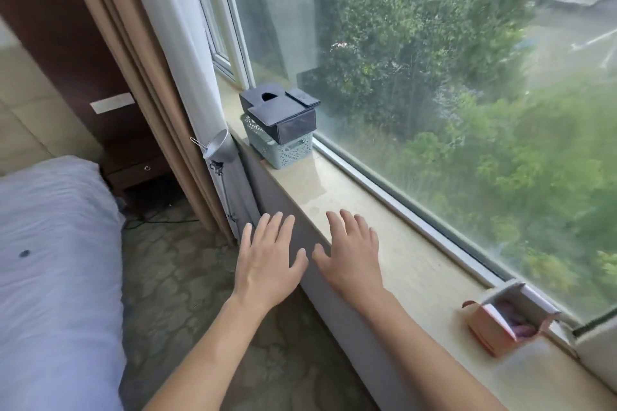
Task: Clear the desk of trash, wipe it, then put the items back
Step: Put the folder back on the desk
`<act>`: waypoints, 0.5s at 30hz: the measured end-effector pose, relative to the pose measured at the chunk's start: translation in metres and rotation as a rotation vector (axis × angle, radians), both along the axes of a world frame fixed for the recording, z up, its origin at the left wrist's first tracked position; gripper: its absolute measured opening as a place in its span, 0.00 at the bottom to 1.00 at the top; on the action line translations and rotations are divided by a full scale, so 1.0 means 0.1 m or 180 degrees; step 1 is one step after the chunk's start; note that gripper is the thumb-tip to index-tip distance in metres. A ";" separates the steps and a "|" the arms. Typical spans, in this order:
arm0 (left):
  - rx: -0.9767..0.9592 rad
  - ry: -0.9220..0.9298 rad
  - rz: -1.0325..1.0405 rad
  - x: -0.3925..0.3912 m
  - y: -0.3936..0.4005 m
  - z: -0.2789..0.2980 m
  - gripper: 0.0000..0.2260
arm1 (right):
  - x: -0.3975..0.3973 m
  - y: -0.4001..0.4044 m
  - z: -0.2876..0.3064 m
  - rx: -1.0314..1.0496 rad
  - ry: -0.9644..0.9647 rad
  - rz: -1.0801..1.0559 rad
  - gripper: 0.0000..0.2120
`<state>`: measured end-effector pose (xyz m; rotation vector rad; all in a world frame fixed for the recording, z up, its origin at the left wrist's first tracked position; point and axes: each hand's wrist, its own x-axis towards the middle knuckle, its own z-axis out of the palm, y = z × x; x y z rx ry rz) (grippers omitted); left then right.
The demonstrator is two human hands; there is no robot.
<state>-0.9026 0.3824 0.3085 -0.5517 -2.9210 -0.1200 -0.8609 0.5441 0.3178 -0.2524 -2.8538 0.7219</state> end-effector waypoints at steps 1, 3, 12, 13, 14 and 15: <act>-0.0003 0.0011 0.0023 -0.09 0.06 0.01 0.35 | -0.09 0.05 0.02 0.0018 -0.0002 0.0023 0.31; 0.0024 0.0037 0.0053 -0.27 0.15 0.04 0.34 | -0.27 0.16 0.05 0.0080 -0.0028 0.0033 0.31; 0.0349 0.0167 0.0151 -1.04 0.20 0.24 0.30 | -0.98 0.32 0.19 0.0054 -0.0015 0.0054 0.31; 0.0411 0.0188 0.0140 -1.16 0.17 0.28 0.30 | -1.07 0.30 0.22 0.0008 -0.0025 0.0036 0.31; 0.0481 0.0216 0.0118 -1.30 0.13 0.32 0.29 | -1.17 0.27 0.25 -0.0056 -0.0030 0.0023 0.30; 0.0556 0.0271 0.0089 -1.45 0.10 0.35 0.28 | -1.27 0.24 0.28 -0.0127 -0.0032 0.0011 0.29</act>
